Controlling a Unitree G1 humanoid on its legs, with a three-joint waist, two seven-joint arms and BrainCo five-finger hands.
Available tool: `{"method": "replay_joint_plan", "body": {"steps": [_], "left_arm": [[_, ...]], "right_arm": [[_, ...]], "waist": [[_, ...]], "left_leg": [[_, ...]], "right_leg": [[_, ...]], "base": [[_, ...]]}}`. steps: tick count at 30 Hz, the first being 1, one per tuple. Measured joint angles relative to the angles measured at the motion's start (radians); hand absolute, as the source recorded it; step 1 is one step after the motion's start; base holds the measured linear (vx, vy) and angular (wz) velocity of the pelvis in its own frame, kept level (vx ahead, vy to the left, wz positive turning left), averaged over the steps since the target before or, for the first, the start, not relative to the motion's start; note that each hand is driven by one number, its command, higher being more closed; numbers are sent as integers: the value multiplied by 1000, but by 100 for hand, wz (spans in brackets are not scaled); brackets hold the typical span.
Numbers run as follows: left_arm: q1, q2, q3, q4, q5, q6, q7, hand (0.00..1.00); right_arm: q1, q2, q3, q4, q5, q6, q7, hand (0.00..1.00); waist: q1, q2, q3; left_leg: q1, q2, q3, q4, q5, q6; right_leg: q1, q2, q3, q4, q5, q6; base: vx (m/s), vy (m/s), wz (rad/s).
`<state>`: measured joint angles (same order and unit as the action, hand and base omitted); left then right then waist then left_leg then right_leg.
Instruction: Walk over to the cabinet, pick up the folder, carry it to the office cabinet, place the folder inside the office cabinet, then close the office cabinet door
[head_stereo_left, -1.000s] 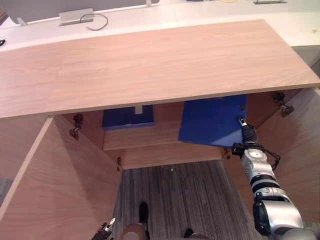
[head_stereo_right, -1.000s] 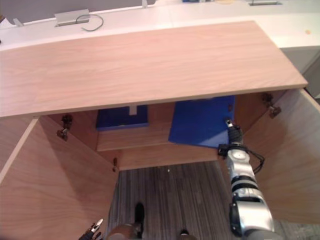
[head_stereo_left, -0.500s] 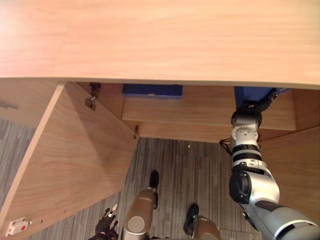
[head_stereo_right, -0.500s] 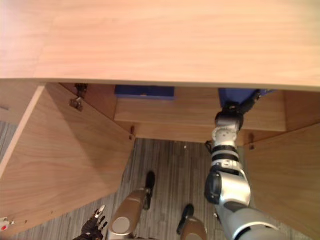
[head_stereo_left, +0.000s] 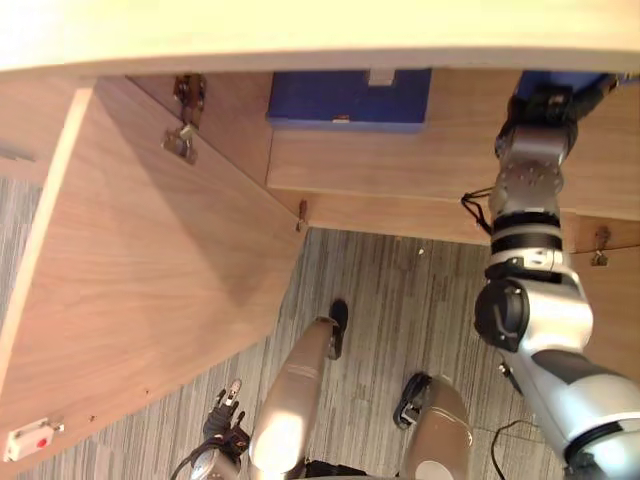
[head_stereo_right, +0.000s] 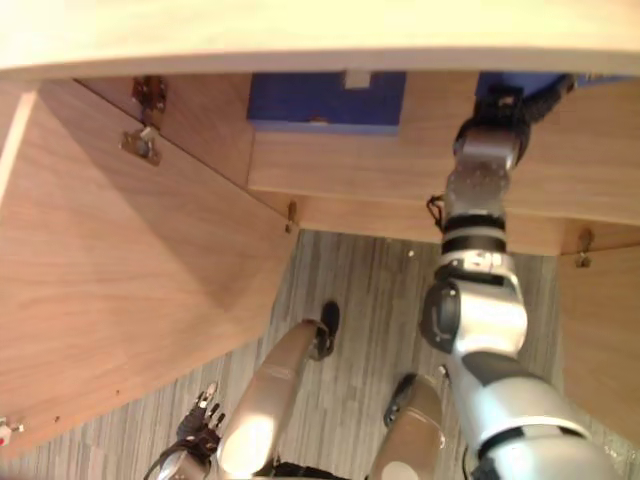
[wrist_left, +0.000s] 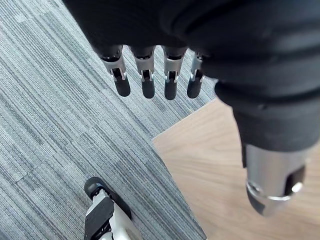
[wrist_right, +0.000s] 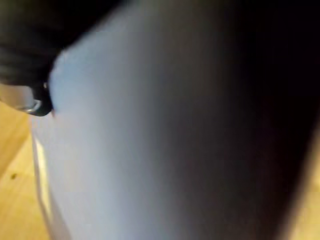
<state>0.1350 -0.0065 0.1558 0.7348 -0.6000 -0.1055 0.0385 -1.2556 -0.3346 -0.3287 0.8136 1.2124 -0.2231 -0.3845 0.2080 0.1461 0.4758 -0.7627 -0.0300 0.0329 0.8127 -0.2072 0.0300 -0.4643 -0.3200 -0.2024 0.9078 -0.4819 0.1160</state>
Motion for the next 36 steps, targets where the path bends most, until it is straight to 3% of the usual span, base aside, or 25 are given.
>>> {"method": "replay_joint_plan", "body": {"steps": [5,10,15,17,23,27,36], "left_arm": [[-10,1,-9,1,-5,0,25,0],[-36,1,-20,11,-11,0,48,0],[-56,5,-40,11,-12,0,69,0],[-60,5,-41,13,-12,0,75,0],[-91,5,-47,35,-22,1,91,0],[-101,5,-46,52,-31,1,94,0],[-115,4,-47,61,-44,-3,111,0]], "right_arm": [[-72,-62,83,48,4,12,-42,100],[-86,-109,118,90,-57,42,-71,100],[-87,-113,192,129,-52,41,-94,100],[-87,-111,194,132,-44,27,-101,100],[-86,-79,91,130,27,-90,-131,100],[-66,-80,42,131,23,-94,-158,100],[-3,-115,116,184,-195,41,-198,100]], "waist": [[4,3,3],[4,9,6],[5,9,7],[5,9,7],[5,9,7],[1,9,7],[-10,5,9]], "left_leg": [[-91,-23,-8,30,17,-3],[-126,-37,-31,11,51,-8],[-135,-50,-46,-10,73,-12],[-136,-53,-50,-17,80,-13],[-136,-65,-61,-46,104,-17],[-135,-71,-60,-55,110,-17],[-135,-60,-59,-70,113,-19]], "right_leg": [[-80,-20,6,46,-52,2],[-104,-27,-20,46,-55,0],[-110,-32,-38,46,-55,-1],[-111,-33,-43,45,-55,-1],[-113,-41,-55,42,-54,-2],[-116,-47,-57,41,-53,-2],[-118,-33,-56,16,-40,-5]], "base": [[-119,21,15],[-70,26,17],[-51,13,12],[-45,-5,12],[-53,-2,9],[-46,12,3],[-20,6,-3]]}}
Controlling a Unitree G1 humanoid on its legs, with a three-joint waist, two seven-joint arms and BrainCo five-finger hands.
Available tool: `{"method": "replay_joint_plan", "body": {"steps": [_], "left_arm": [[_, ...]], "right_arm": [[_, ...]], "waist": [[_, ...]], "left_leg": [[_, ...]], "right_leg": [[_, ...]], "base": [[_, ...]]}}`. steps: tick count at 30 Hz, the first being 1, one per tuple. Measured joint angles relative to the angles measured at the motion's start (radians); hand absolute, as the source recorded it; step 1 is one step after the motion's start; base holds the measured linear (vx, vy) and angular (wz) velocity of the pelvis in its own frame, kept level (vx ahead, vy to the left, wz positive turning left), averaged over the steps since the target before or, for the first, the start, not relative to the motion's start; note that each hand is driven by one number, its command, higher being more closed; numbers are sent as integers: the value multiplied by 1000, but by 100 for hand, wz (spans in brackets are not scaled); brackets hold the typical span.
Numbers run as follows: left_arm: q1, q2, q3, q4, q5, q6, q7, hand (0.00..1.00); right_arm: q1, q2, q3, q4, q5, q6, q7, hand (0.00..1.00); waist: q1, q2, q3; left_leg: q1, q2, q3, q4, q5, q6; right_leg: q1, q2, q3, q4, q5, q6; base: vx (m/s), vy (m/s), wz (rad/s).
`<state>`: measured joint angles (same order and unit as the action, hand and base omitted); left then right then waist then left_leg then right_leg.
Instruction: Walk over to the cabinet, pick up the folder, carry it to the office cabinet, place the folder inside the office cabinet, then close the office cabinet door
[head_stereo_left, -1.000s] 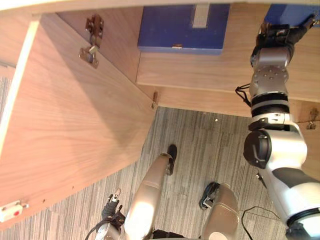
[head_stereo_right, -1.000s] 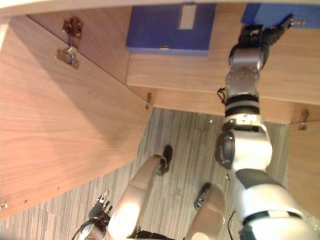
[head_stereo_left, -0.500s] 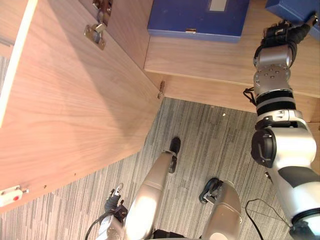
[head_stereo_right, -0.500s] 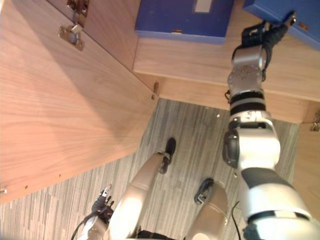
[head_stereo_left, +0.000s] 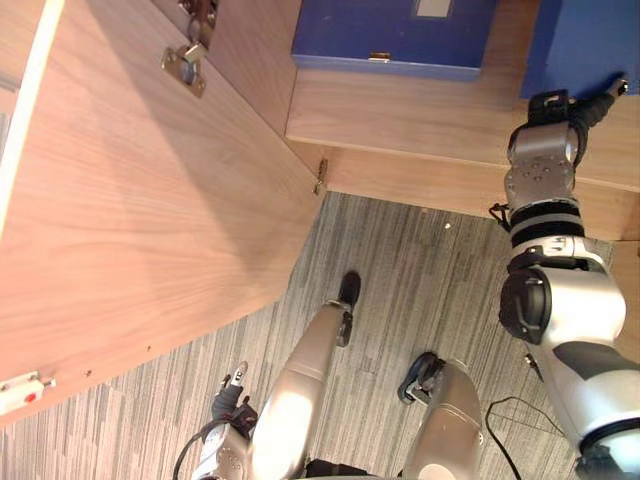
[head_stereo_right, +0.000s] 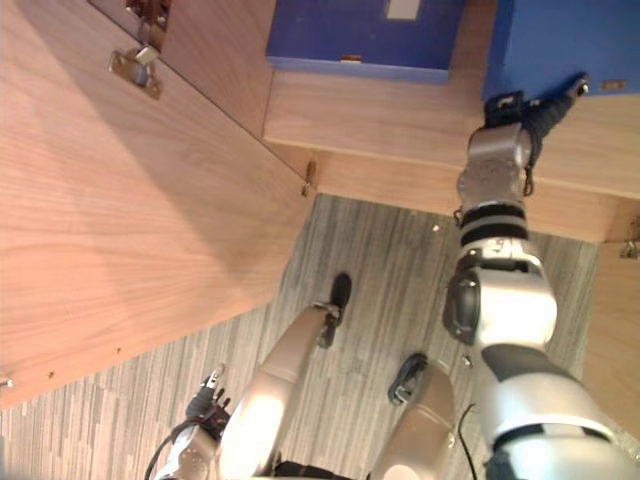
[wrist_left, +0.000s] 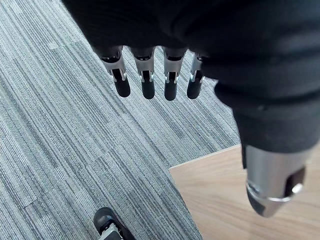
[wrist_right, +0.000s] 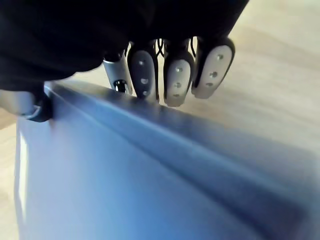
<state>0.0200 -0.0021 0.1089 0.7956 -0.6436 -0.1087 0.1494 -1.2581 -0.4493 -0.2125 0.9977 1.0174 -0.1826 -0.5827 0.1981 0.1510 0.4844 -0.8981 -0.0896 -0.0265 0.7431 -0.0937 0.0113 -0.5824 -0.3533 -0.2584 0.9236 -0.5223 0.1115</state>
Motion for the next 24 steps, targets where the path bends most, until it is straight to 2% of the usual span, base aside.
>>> {"method": "replay_joint_plan", "body": {"steps": [1,7,11,14,24], "left_arm": [[0,2,-4,0,-3,-2,0,0],[0,11,-7,10,-9,-11,0,0],[0,24,-7,20,-11,-17,-2,0],[0,33,-8,22,-11,-17,-11,0],[2,50,-14,22,-11,-19,-52,0]], "right_arm": [[4,-15,13,17,-22,15,0,0],[40,-104,162,42,-40,83,46,0],[59,-147,262,64,-42,110,132,0],[76,-162,325,67,-79,121,173,0],[76,-215,448,57,-188,132,285,0]], "waist": [[-5,-2,1],[-19,-13,6],[-37,-30,11],[-42,-46,11],[-41,-65,15]], "left_leg": [[0,0,1,-6,3,0],[-8,5,12,-8,9,3],[-9,8,14,-9,11,4],[-9,10,17,-8,11,4],[-10,19,30,-20,12,6]], "right_leg": [[-3,0,1,-4,3,1],[-24,2,15,1,10,1],[-27,3,19,3,13,1],[-29,5,24,1,15,1],[-43,10,39,-4,22,1]], "base": [[0,0,0],[-33,17,-5],[-57,24,-3],[-40,21,-4],[-36,14,-4]]}}
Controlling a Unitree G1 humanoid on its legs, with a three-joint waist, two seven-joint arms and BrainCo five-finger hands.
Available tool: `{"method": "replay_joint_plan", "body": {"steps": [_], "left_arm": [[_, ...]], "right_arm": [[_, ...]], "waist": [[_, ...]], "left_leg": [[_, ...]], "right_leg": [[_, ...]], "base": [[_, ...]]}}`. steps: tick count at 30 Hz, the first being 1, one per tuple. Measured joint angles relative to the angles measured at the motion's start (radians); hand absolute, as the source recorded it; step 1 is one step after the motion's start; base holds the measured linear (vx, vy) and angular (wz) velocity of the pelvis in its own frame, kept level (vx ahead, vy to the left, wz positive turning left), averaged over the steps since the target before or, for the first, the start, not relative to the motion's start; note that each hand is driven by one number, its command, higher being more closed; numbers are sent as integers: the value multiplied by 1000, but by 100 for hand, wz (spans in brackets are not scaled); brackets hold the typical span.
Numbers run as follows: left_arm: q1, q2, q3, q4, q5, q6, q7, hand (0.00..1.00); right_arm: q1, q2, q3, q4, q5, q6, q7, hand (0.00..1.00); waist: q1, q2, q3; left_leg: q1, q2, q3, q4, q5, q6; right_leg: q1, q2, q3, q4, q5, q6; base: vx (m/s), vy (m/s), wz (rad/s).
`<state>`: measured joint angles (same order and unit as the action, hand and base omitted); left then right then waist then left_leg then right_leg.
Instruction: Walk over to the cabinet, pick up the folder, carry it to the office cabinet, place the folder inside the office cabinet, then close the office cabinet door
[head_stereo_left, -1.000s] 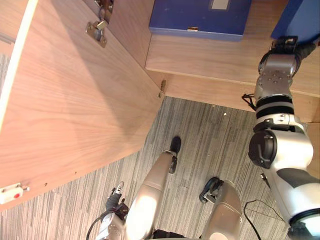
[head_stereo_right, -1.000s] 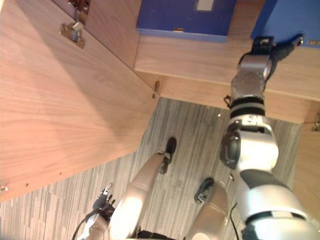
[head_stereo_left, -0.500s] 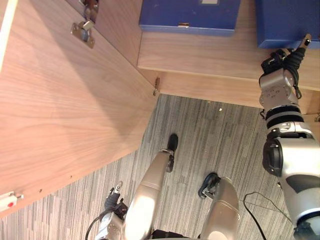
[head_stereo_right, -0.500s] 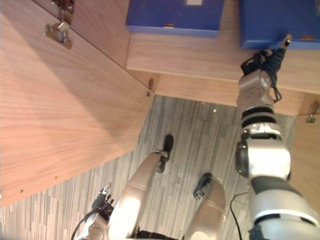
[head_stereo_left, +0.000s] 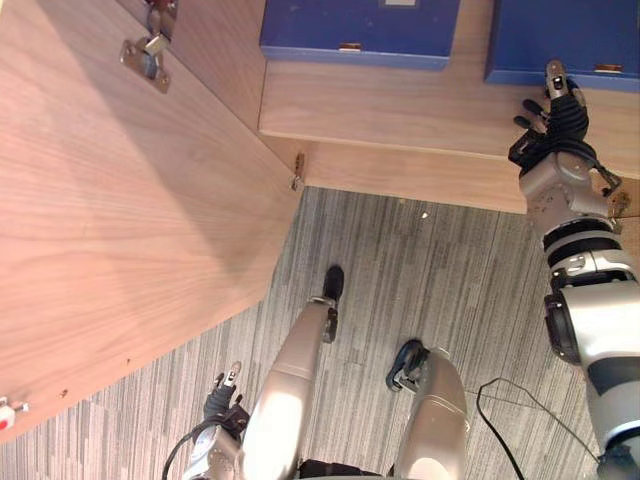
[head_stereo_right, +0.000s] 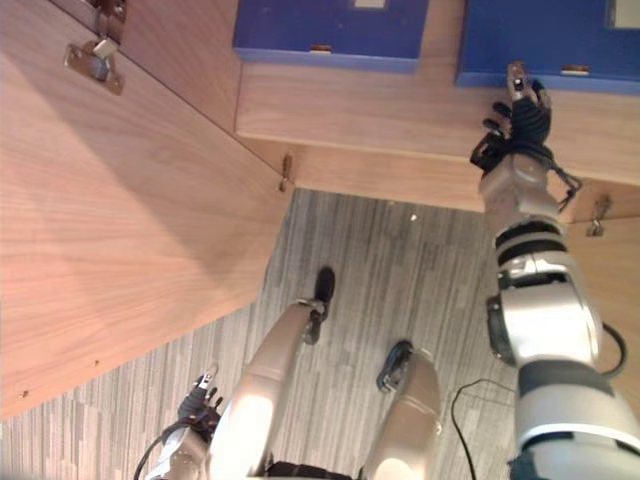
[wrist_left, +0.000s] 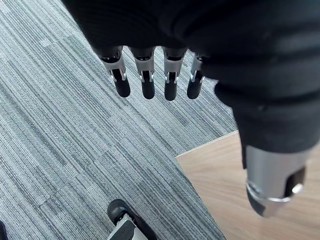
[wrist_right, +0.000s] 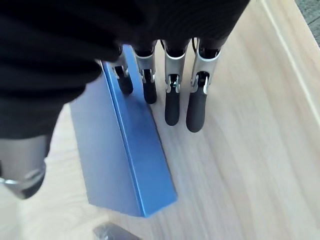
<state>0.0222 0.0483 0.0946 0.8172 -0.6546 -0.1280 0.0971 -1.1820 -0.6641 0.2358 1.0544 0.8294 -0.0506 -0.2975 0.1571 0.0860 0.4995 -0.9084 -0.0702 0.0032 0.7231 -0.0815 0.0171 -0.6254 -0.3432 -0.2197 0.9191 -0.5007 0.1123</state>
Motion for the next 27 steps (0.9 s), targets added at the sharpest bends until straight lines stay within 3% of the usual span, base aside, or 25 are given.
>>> {"method": "replay_joint_plan", "body": {"steps": [4,11,16,21,27], "left_arm": [[4,4,-1,-1,5,0,-17,0],[5,2,-2,-4,8,-3,-39,0],[8,0,-2,-3,8,-10,-43,0],[13,1,-3,0,9,-11,-51,0],[17,31,-13,38,21,-13,-71,0]], "right_arm": [[-21,-71,115,-2,-125,27,51,0],[-94,-142,160,-2,-261,61,80,0],[-91,-145,188,-3,-359,49,118,0],[-5,-147,175,-63,-469,6,121,0],[129,-60,136,-82,-518,-29,175,0]], "waist": [[-1,-3,0],[-6,-3,1],[-8,-3,1],[-15,-4,1],[-24,-39,-8]], "left_leg": [[-13,5,2,-7,3,1],[-67,5,14,-3,17,4],[-73,8,23,4,22,3],[-69,11,25,4,22,4],[54,22,31,-120,64,-3]], "right_leg": [[-16,6,2,-11,8,2],[-94,-2,19,26,10,1],[-113,-3,36,47,9,0],[-107,-1,38,45,11,-2],[-1,25,27,-75,61,-10]], "base": [[-4,2,-3],[-17,-1,-2],[-58,-12,-5],[-44,16,-2],[0,-23,-9]]}}
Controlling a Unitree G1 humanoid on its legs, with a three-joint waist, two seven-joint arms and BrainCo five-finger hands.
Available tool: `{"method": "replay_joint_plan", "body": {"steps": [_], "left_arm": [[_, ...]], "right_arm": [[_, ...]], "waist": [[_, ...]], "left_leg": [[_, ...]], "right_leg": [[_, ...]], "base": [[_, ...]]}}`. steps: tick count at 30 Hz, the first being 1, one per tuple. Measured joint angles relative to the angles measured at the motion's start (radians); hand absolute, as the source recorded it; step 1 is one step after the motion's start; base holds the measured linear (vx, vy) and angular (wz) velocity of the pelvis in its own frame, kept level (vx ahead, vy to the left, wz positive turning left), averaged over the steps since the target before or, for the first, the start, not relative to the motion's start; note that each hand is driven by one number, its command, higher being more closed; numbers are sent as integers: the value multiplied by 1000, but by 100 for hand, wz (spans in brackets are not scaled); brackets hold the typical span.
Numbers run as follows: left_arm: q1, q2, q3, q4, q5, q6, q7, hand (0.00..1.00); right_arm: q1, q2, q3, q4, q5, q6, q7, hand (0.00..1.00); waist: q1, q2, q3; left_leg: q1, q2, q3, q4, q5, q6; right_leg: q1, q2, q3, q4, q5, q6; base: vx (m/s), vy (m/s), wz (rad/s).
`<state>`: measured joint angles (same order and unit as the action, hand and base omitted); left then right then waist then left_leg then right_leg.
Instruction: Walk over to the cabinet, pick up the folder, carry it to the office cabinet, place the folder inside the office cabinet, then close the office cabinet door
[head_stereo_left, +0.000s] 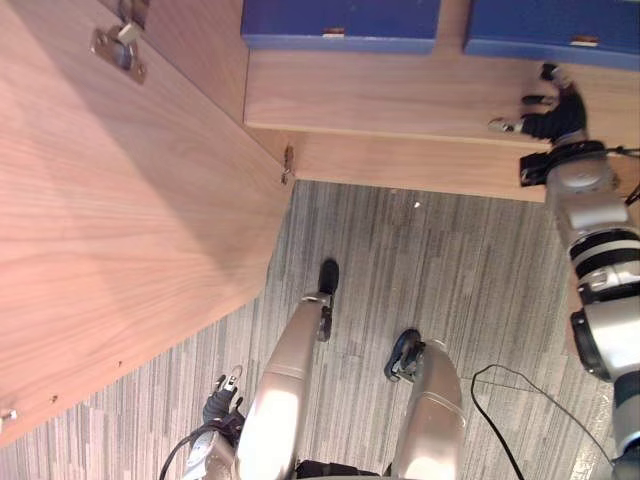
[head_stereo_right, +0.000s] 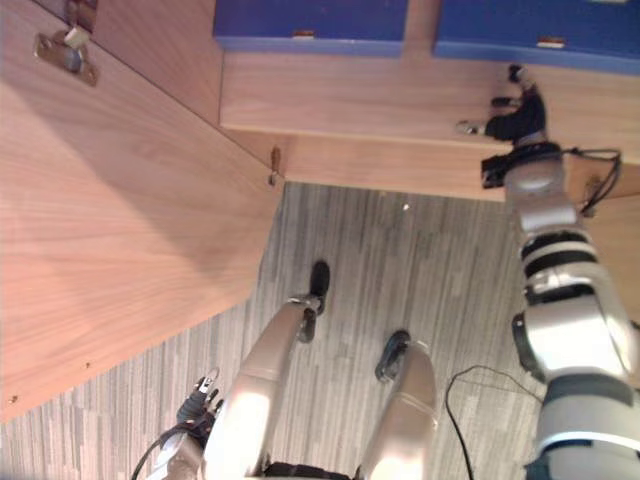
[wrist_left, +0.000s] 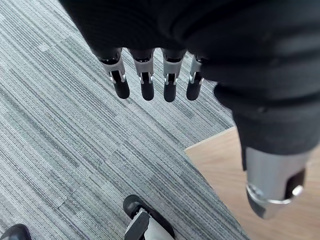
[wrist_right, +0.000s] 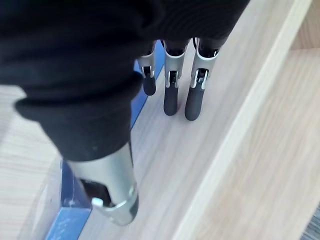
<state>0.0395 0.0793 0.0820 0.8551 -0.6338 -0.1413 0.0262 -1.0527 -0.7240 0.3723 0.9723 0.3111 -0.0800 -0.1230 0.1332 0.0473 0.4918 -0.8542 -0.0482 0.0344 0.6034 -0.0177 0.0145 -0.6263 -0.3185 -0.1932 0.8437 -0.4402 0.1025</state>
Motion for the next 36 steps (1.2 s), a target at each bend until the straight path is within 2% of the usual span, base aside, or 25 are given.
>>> {"method": "replay_joint_plan", "body": {"steps": [3,7,8,9,11,13,16,17,18,19,20,23,24,26,29,31,32,36], "left_arm": [[6,20,2,3,13,2,-8,0],[6,32,19,-5,13,4,-25,0],[5,33,30,-10,13,5,-35,0],[6,32,34,-12,13,5,-35,0],[4,24,45,-34,2,6,-37,0],[3,12,65,-41,0,6,-38,0],[-7,-8,100,-39,2,14,-36,0],[-12,-19,121,-37,12,15,-34,0],[-12,-21,135,-35,16,16,-34,0],[-16,-30,162,-21,29,16,-33,0],[-17,-44,195,1,46,15,-32,0],[-29,-59,242,41,104,15,-30,0],[-34,-68,265,58,139,14,-29,0],[-37,-84,311,69,187,13,-28,0],[-23,-115,386,89,204,13,-20,0],[-17,-119,393,96,200,12,-20,0],[-13,-122,413,103,196,13,-20,0],[-11,-115,411,130,193,14,-20,0]], "right_arm": [[71,56,-8,1,-21,0,24,0],[181,154,-102,12,-41,8,26,0],[215,215,-144,31,-43,40,35,0],[222,227,-153,39,-43,49,36,0],[321,346,-227,87,8,90,31,0],[407,437,-278,91,64,100,16,0],[511,563,-383,85,103,98,-5,0],[587,630,-435,79,102,87,-16,0],[618,658,-456,76,102,84,-18,0],[700,713,-508,62,101,79,-19,0],[796,772,-556,60,101,73,-17,0],[898,799,-618,83,102,72,2,0],[953,801,-671,83,122,56,5,0],[1006,805,-727,89,233,23,10,0],[1031,803,-785,108,417,-31,12,0],[1036,796,-784,125,429,-34,12,0],[1036,795,-780,135,415,-32,12,0],[1026,775,-707,182,396,-23,19,0]], "waist": [[-9,-22,-9],[-14,-45,-19],[-15,-56,-25],[-15,-57,-26],[-15,-66,-30],[-19,-69,-32],[-33,-75,-36],[-32,-87,-52],[-33,-93,-69],[-34,-105,-107],[-33,-122,-166],[-39,-128,-201],[-50,-130,-229],[-62,-127,-255],[-76,-96,-318],[-84,-89,-348],[-86,-88,-365],[-91,-92,-402]], "left_leg": [[76,4,-11,-86,31,-8],[186,14,-36,-203,77,-22],[232,21,-36,-248,94,-28],[241,23,-36,-256,97,-29],[311,31,-40,-328,128,-42],[358,42,-41,-379,151,-50],[447,62,-33,-457,183,-63],[502,72,-22,-498,195,-71],[515,74,-19,-509,199,-72],[541,80,-13,-528,202,-74],[567,91,10,-542,194,-79],[632,95,37,-541,164,-68],[645,101,60,-513,142,-65],[643,125,97,-411,79,-64],[587,206,110,-153,-60,-69],[567,219,65,-78,-108,-78],[562,207,4,-51,-135,-94],[574,195,52,-74,-145,-86]], "right_leg": [[77,18,-25,-89,34,-4],[197,48,-71,-213,78,-15],[239,62,-77,-255,96,-18],[247,65,-77,-264,99,-19],[307,82,-91,-316,117,-23],[345,96,-99,-343,131,-27],[411,120,-99,-393,154,-31],[449,129,-93,-413,160,-34],[458,131,-92,-418,161,-32],[476,136,-89,-429,163,-29],[495,144,-78,-453,174,-27],[564,146,-68,-483,183,-22],[590,146,-63,-498,189,-18],[623,154,-36,-516,193,-18],[645,209,30,-525,198,-22],[644,228,65,-524,199,-23],[638,233,93,-524,202,-21],[628,215,156,-570,234,-17]], "base": [[49,-43,0],[71,-56,7],[49,-41,-4],[40,-37,-7],[38,-68,-1],[22,-99,-3],[2,-104,-18],[-7,-108,-19],[-8,-122,-21],[24,-83,-31],[29,-63,-32],[20,-15,-28],[-2,20,-23],[-27,25,-44],[-69,60,-66],[21,123,-55],[30,110,-44],[25,158,-49]]}}
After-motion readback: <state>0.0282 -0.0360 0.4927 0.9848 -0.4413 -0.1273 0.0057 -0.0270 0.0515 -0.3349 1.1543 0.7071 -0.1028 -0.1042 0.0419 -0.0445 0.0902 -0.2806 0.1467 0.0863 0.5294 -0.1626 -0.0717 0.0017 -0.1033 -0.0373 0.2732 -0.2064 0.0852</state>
